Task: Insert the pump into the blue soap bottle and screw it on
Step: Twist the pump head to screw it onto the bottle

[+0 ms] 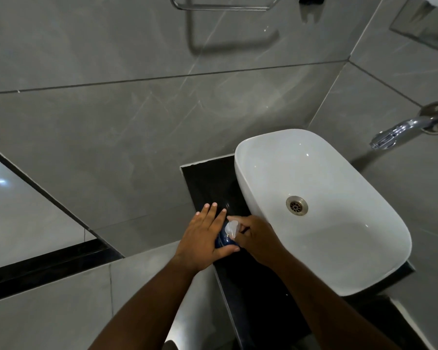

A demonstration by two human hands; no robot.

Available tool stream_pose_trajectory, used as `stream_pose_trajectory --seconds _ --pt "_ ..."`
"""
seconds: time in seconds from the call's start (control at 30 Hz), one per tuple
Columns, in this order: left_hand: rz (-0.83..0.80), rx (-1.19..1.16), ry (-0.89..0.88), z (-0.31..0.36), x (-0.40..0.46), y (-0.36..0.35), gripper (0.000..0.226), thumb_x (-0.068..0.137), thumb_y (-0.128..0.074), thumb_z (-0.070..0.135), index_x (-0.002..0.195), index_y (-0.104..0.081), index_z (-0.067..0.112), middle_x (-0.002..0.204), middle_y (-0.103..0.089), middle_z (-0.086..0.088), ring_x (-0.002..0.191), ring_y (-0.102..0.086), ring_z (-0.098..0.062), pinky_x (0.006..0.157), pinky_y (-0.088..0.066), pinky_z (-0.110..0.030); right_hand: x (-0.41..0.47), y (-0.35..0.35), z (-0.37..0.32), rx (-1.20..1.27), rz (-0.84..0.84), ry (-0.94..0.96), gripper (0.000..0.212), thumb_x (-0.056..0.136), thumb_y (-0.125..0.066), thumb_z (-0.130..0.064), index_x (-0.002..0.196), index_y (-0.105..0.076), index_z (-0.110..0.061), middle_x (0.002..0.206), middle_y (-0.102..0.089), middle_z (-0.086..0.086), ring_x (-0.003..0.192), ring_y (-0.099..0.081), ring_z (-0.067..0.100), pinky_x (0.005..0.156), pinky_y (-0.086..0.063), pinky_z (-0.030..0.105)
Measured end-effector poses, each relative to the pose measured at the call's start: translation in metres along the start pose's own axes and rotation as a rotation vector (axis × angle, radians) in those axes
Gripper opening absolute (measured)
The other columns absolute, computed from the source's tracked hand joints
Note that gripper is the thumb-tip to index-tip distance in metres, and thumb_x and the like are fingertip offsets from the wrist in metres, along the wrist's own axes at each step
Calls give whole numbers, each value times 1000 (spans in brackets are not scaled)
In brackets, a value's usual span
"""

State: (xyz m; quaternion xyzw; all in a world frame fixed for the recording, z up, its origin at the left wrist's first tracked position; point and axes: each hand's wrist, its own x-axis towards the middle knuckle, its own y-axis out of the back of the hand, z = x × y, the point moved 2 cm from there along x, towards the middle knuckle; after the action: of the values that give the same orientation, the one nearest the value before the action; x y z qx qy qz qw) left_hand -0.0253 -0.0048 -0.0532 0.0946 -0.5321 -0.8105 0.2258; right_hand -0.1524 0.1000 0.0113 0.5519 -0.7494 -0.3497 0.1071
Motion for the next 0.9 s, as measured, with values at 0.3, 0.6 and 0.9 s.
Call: stream_pose_trajectory --seconds 0.3,0.6,0.9 --pt "1 -77 5 0 0 0 98 80 -35 87 154 -15 24 160 -4 -3 145 11 -14 117 2 -38 4 8 -7 -45 25 33 31 86 -64 -26 116 -61 -18 104 -70 1 88 -64 10 76 -48 9" --pt "-4 -53 10 -2 -1 -3 97 82 -35 86 154 -11 26 162 -5 -5 145 11 -13 118 -1 -40 0 12 -6 -40 138 -37 21 78 -73 -22 97 -65 -15 83 -66 -4 76 -63 14 66 -45 14" --pt "1 -8 -2 0 -3 -1 98 82 -32 87 154 -13 24 159 1 -3 145 13 -15 116 5 -37 -5 8 -3 23 174 -55 25 81 -70 -25 99 -66 -8 91 -69 3 81 -65 17 76 -53 25"
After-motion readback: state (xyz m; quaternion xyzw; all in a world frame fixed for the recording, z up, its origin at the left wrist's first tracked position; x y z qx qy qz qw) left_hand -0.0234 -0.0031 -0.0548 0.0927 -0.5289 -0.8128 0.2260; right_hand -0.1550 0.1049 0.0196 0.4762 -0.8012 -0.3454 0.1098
